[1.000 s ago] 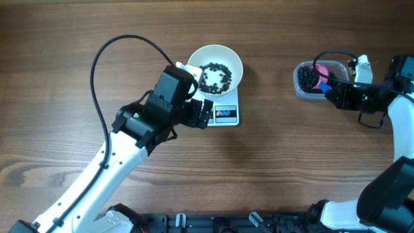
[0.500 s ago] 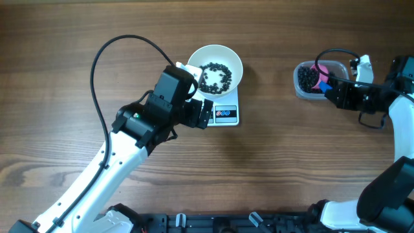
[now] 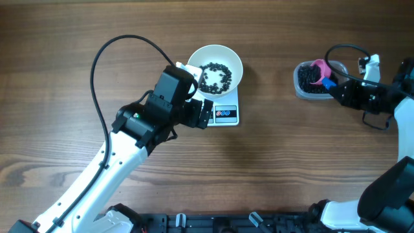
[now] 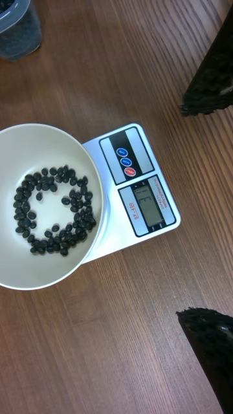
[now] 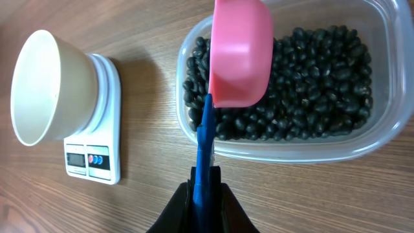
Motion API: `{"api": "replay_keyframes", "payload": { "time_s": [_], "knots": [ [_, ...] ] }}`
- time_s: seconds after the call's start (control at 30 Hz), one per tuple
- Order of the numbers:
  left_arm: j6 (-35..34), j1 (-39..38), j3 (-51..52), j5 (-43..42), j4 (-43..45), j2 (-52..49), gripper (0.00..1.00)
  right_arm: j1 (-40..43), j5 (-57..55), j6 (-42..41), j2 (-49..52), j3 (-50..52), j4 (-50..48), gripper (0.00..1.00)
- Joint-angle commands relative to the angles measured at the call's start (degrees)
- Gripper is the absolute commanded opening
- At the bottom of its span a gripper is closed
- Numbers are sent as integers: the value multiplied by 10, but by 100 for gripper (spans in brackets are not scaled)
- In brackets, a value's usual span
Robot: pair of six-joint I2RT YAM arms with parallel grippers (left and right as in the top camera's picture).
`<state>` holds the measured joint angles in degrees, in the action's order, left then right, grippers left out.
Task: Scoop item into bowl and weigh 150g on scale
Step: 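Scoop beans again with the right gripper in the container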
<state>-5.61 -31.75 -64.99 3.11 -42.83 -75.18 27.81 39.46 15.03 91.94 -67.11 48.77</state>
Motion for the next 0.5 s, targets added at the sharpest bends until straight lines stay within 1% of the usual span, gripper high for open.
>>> {"api": "replay_keyframes", "payload": {
  "time_s": [0.0, 0.13, 0.47],
  "knots": [
    [9, 1, -8, -5, 1, -4, 100, 3, 40, -15, 9, 0, -5, 4],
    [9, 1, -8, -5, 1, -4, 100, 4, 40, -36, 9, 0, -14, 4],
    [9, 1, -8, -5, 1, -4, 100, 16, 42, -37, 9, 0, -16, 4]
  ]
}}
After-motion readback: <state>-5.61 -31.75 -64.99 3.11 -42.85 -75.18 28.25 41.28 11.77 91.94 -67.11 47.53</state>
